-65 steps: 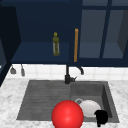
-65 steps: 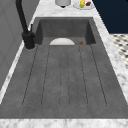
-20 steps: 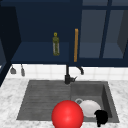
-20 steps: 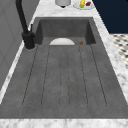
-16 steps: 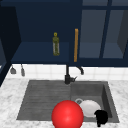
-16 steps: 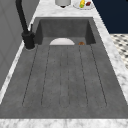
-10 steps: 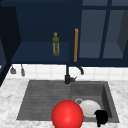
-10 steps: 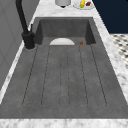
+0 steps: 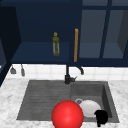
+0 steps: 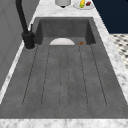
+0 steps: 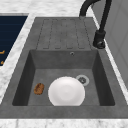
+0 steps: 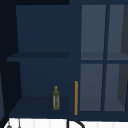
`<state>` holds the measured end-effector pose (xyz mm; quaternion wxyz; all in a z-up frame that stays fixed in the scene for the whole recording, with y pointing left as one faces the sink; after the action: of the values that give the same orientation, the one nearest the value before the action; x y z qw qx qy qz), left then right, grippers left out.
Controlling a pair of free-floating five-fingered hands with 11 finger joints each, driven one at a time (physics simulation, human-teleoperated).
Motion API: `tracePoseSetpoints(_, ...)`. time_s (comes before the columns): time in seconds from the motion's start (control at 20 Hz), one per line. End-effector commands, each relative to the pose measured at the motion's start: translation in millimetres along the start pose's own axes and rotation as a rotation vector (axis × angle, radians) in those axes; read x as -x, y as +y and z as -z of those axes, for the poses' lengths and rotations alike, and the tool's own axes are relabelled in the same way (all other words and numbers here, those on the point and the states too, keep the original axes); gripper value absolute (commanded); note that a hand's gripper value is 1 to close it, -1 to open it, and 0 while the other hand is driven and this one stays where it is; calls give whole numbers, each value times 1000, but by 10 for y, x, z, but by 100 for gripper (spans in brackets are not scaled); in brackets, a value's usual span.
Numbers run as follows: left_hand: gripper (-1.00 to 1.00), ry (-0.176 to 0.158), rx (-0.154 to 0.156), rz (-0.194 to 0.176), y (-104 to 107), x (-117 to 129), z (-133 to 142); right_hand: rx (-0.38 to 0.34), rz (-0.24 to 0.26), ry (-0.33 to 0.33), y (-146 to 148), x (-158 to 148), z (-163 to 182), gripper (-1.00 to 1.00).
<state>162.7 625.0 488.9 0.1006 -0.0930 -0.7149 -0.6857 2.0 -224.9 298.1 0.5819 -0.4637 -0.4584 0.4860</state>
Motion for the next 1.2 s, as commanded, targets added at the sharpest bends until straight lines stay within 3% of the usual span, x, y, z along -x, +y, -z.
tracePoseSetpoints(0.0, -100, 15, 49, 2, 175, -224, 187, 0, 0, 0, 0, 0, 0, 0)
tracePoseSetpoints(0.25, -100, 21, 66, 9, 356, -437, 438, 0, 0, 0, 0, 0, 0, 0)
tracePoseSetpoints(0.4, -100, 11, 55, 42, 434, -542, 608, 0, 0, 0, 0, 0, 0, 0)
tracePoseSetpoints(0.65, -100, 4, 36, 56, 610, -654, 935, 0, 0, 0, 0, 0, 0, 0)
tracePoseSetpoints(0.85, -100, 8, 40, 68, 733, -757, 1192, 0, 0, 0, 0, 0, 0, 0)
tracePoseSetpoints(1.0, -100, 16, 47, 51, 844, -936, 1367, 0, 0, 0, 0, 0, 0, 0)
tracePoseSetpoints(1.15, -100, 65, 73, 24, 879, -1106, 1452, 0, 0, 0, 0, 0, 0, 0)
